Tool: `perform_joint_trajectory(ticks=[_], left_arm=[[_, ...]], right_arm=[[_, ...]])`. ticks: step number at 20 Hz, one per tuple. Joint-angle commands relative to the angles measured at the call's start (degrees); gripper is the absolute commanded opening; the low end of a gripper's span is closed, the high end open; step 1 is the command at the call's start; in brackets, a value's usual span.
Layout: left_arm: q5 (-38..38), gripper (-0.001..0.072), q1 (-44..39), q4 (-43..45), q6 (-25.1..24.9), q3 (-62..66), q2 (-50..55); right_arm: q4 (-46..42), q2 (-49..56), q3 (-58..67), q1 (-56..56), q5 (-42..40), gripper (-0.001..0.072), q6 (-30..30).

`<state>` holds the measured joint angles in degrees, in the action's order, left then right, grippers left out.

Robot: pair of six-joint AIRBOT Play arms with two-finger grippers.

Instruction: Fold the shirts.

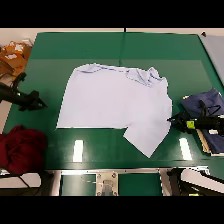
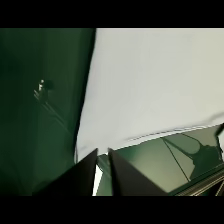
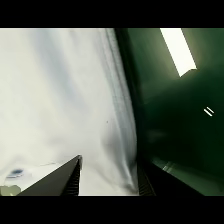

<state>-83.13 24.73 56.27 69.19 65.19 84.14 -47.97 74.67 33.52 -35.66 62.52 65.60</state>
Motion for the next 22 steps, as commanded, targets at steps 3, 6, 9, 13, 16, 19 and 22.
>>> perform_joint_trajectory(ticks=[3, 6, 9, 13, 16, 19, 22], left_arm=[[8.11, 0.0450, 3.30, -0.83, -2.21, -7.32, -0.70], [8.55, 0.0450, 3.30, -0.96, -2.25, -9.55, 1.53], [8.57, 0.0450, 2.21, -2.80, -4.33, -13.51, 4.07], [10.60, 0.0449, -3.10, -7.85, -7.87, -16.20, 4.98], [9.16, 0.0449, -7.08, -7.02, -8.02, -16.20, 4.98], [8.26, 0.0247, -7.13, -7.06, -8.22, -16.13, 4.98], [9.25, 0.0192, -7.13, -7.43, -8.24, -16.13, 4.98]], right_arm=[[1.38, 4.20, 1.07, 4.09, -2.05, 0.0421, -1.66], [1.38, 4.20, 2.25, 4.09, -2.08, 0.0421, -1.79], [1.40, 4.20, 2.47, 4.11, -2.05, 0.0422, -1.84], [1.40, 4.20, 2.47, 4.13, -2.05, 0.0415, -1.81], [1.16, 4.20, 2.47, 4.13, -1.84, 0.0414, -1.81], [0.81, 4.20, 2.47, 4.13, -1.36, 0.0415, -1.84], [0.72, 4.20, 2.47, 4.13, -0.31, 0.0415, -1.81]])
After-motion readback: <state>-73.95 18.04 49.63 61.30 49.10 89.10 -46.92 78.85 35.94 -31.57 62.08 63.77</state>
